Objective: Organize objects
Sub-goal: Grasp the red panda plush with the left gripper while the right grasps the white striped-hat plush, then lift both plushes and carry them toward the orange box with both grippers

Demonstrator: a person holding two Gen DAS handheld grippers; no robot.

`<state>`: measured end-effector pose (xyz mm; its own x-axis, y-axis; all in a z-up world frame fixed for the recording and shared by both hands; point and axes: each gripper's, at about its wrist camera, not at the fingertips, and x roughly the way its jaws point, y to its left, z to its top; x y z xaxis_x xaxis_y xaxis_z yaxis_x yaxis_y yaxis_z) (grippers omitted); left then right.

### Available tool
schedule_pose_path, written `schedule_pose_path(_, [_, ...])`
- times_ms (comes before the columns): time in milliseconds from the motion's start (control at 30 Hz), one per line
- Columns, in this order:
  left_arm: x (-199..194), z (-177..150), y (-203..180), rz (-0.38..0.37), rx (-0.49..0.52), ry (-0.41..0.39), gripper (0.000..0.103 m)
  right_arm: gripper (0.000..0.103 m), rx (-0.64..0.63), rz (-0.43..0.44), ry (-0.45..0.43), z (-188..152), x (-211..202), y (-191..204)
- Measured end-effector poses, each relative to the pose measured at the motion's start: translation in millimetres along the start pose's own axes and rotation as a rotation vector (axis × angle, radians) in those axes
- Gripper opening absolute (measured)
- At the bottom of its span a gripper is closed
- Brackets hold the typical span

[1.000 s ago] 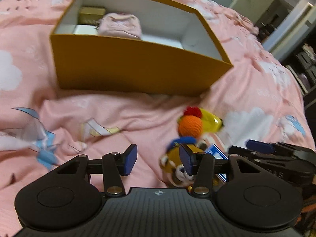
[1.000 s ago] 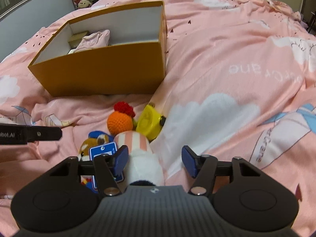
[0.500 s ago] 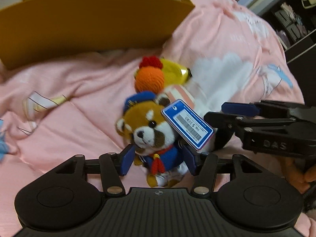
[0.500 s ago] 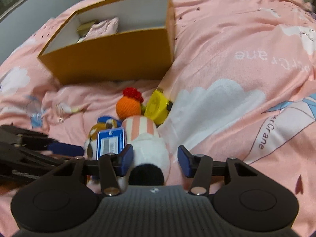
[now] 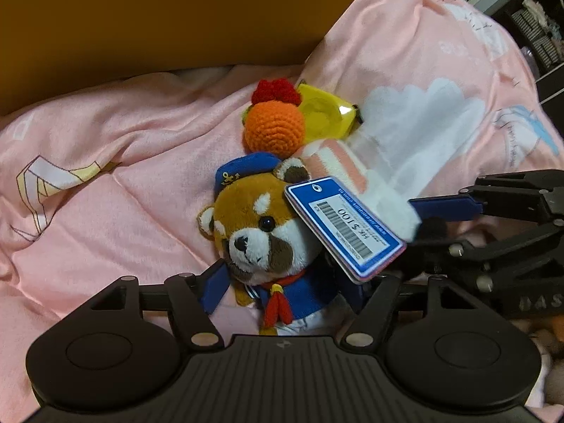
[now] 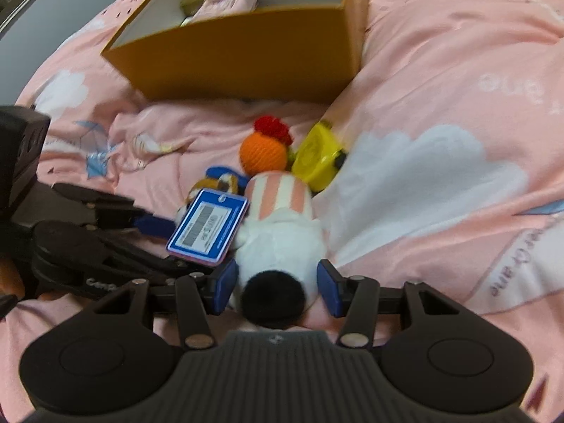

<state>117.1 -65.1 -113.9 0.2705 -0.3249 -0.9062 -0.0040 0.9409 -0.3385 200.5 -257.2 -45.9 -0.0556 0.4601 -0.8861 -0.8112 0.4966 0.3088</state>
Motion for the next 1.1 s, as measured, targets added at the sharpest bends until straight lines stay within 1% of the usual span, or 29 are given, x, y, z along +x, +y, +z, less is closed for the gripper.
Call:
schedule_pose_path(33, [4,0,1,0.003,-0.004,0.006,0.08,0.059,-0.012,0.006,0.006,0,4,0])
schedule_pose_path(100, [8,-1,2,-0.01,-0.012,0.02,0.074,0.06,-0.024,0.007,0.011,1,8,-2])
schedule_pose_path(367, [-11,-11,7,-0.034,-0.036,-0.003,0.063,0.066,-0.001,0.055,0.01,5,20,-12])
schedule_pose_path(467, [-25,-16,11,-0.045,-0.06,-0.027,0.059,0.068,-0.001,0.066,0.016,6,24,-13])
schedule_pose_path(533, [-37,-16,13,-0.046,-0.077,-0.059,0.056,0.069,-0.022,0.058,0.027,7,27,-10])
schedule_pose_path(633, [-52,-17,20,-0.03,-0.108,-0.108,0.055,0.067,-0.07,0.026,0.033,7,32,-2])
schedule_pose_path(667, [-52,-7,26,-0.027,-0.124,-0.119,0.055,0.066,-0.076,0.022,0.032,7,33,0])
schedule_pose_path(700, [-55,-7,30,-0.028,-0.138,-0.126,0.055,0.065,-0.079,0.019,0.033,8,33,1])
schedule_pose_path(800, [-59,-4,39,-0.035,-0.182,-0.136,0.055,0.062,-0.081,0.01,0.03,7,29,3])
schedule_pose_path(933, [-65,-4,46,-0.049,-0.204,-0.171,0.053,0.061,-0.093,-0.003,0.002,6,16,8])
schedule_pose_path(1000, [-70,-3,48,-0.07,-0.212,-0.188,0.046,0.061,-0.098,-0.006,-0.021,6,7,10])
schedule_pose_path(1033, [-67,-1,45,-0.078,-0.217,-0.193,0.039,0.061,-0.102,-0.005,-0.037,7,0,12])
schedule_pose_path(1067, [-65,1,43,-0.083,-0.216,-0.199,0.037,0.061,-0.108,-0.003,-0.05,8,-6,13])
schedule_pose_path(1100, [-68,1,44,-0.084,-0.215,-0.205,0.037,0.061,-0.116,0.002,-0.06,10,-10,15])
